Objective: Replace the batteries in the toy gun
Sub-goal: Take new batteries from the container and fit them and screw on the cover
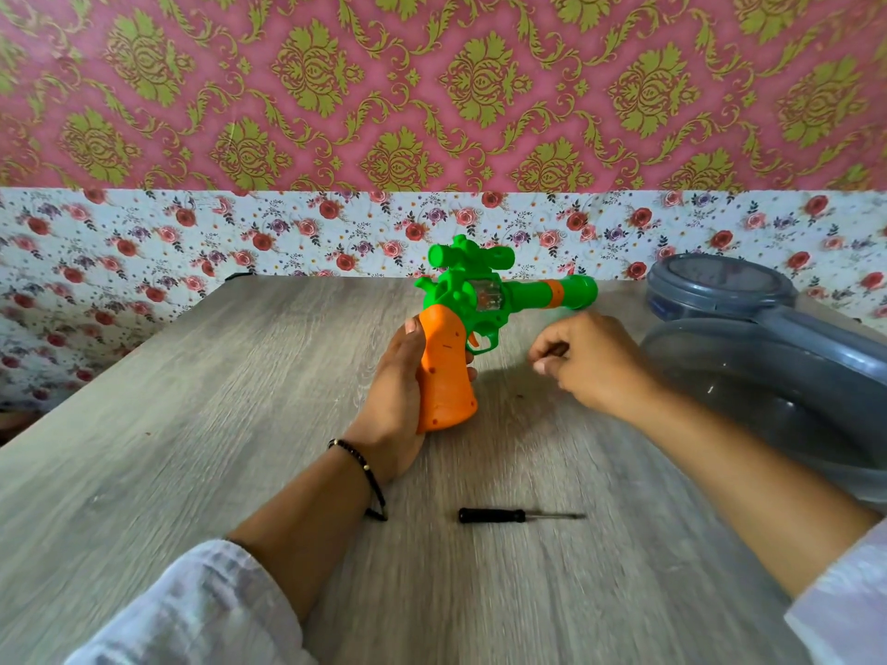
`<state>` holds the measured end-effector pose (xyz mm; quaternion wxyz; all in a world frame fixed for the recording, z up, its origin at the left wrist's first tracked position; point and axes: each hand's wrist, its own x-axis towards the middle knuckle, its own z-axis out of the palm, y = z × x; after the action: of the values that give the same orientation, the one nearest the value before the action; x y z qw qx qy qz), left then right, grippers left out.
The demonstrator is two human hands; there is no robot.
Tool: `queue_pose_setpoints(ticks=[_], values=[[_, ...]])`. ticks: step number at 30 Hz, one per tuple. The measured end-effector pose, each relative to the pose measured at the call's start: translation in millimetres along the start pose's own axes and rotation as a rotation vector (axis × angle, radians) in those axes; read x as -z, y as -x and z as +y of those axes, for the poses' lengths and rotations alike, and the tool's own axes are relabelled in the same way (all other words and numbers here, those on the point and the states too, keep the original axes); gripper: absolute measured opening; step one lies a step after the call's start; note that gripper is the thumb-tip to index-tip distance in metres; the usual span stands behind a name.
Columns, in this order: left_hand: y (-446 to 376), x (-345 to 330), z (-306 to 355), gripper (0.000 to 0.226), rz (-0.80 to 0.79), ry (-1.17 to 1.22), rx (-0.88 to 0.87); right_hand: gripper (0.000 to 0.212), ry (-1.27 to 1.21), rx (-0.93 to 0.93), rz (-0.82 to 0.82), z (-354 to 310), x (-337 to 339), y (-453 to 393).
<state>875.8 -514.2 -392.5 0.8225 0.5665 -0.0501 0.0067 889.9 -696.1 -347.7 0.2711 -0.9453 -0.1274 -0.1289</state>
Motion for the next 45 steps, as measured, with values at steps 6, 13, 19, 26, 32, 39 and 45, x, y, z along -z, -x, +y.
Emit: queue_pose_setpoints(ticks=[6, 13, 19, 26, 32, 39, 45], values=[[-1.6, 1.3, -1.4, 0.053, 0.001, -0.007, 0.017, 0.009, 0.157, 0.062, -0.062, 0.5, -20.9, 3.5], [-3.2, 2.9, -3.5, 0.054, -0.003, -0.029, 0.015, 0.014, 0.214, 0.076, -0.080, 1.7, -24.9, 4.3], [-1.1, 0.9, -1.8, 0.050, -0.024, -0.022, -0.010, 0.008, 0.346, 0.106, -0.105, 1.0, -25.4, 4.4], [1.3, -2.2, 0.2, 0.042, 0.014, -0.048, -0.014, 0.004, 0.161, 0.361, 0.066, -5.9, -29.2, 11.0], [4.5, -6.8, 0.5, 0.056, 0.040, -0.037, -0.038, 0.003, -0.342, 0.398, 0.219, -42.7, -41.8, 18.9], [6.8, -10.5, 2.5, 0.051, 0.020, -0.022, -0.073, 0.007, -0.391, 0.402, 0.212, -49.5, -59.5, 17.6], [7.6, -10.9, 3.0, 0.054, 0.019, -0.020, -0.062, 0.006, -0.378, 0.425, 0.238, -46.9, -63.3, 18.8]])
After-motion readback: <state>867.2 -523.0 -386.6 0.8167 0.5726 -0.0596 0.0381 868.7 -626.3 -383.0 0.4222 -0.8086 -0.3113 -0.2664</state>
